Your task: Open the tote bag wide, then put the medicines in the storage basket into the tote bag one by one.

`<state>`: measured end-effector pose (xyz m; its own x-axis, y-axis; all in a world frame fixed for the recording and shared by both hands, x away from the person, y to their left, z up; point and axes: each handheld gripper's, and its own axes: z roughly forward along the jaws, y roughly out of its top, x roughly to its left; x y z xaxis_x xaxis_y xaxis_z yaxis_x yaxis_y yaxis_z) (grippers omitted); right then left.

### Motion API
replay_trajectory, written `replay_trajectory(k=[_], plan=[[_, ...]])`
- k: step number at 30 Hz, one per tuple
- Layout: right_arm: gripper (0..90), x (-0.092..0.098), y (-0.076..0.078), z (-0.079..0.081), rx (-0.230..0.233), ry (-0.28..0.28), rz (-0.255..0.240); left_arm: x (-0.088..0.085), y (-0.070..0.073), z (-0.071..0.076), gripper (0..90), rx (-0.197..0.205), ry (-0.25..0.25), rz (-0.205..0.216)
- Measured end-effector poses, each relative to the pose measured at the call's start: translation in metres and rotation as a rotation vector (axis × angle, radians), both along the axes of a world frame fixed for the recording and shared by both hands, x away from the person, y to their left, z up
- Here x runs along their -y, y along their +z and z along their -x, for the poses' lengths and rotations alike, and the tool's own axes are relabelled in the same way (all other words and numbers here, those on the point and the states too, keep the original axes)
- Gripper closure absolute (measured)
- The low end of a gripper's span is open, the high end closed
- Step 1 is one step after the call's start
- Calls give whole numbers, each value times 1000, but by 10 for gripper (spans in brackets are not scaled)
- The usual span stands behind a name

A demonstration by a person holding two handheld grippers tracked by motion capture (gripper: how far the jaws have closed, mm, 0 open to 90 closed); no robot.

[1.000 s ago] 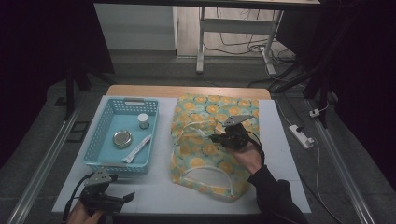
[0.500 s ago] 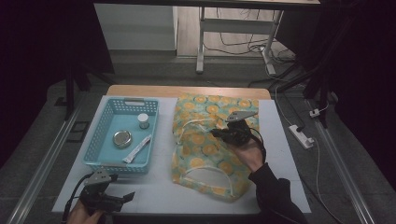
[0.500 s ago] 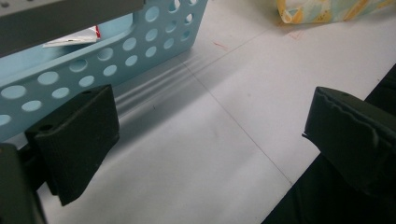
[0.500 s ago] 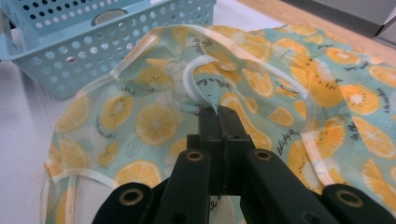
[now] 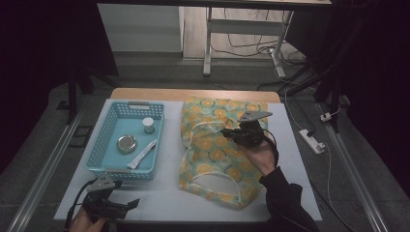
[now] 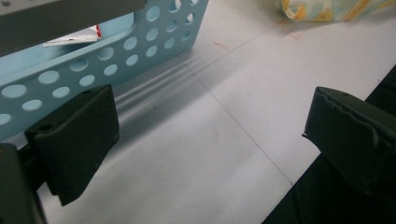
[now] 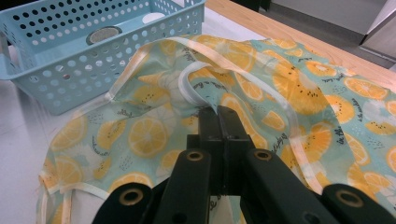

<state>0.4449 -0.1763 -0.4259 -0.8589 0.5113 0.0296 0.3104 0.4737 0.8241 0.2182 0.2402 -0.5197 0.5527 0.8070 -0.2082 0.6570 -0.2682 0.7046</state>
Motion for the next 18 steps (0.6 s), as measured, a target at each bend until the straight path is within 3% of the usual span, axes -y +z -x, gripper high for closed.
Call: replay_trajectory(k=[12,18], plan=[[900,-1,-2,0,-2,6,10,-3,0,-1,27,-14,33,11],[900,-1,-2,1,-6,13,10,-7,-1,-3,29,-37,70,43]])
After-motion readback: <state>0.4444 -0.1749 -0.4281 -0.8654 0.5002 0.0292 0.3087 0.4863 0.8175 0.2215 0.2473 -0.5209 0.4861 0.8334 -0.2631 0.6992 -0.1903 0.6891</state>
